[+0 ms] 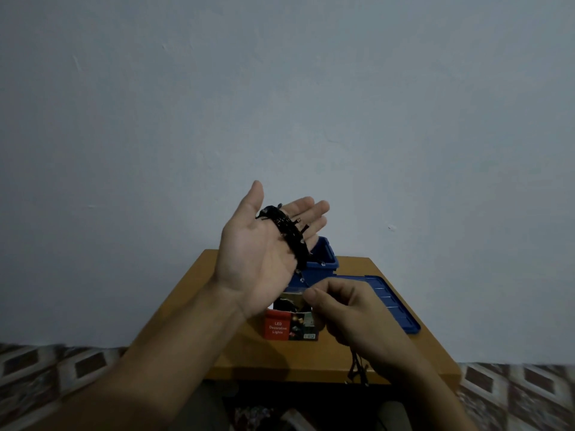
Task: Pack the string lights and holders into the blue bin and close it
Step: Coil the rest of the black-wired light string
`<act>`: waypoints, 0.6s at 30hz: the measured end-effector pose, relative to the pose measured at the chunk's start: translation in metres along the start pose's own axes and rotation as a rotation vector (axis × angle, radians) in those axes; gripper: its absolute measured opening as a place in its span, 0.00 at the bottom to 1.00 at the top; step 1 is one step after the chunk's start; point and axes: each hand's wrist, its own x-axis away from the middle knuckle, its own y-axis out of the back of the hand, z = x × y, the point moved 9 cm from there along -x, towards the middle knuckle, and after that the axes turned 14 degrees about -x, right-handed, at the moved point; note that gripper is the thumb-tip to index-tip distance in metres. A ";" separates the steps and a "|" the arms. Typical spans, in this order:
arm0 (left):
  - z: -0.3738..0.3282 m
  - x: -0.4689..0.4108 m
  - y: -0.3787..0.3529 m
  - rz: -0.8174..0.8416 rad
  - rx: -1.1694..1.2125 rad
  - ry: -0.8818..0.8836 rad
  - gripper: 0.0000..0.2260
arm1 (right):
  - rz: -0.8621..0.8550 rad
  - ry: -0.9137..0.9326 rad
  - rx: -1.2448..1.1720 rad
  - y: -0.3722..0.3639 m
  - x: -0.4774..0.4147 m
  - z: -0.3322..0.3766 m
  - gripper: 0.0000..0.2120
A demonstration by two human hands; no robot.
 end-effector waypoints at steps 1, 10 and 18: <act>0.001 0.000 0.001 -0.016 -0.051 -0.003 0.34 | 0.004 -0.014 0.010 -0.001 0.001 -0.001 0.14; -0.002 0.002 0.003 -0.038 -0.294 -0.040 0.38 | 0.062 -0.158 -0.153 -0.005 0.002 -0.007 0.15; 0.004 0.003 0.009 -0.092 -0.553 0.008 0.43 | -0.087 0.035 -0.042 0.007 0.001 0.010 0.12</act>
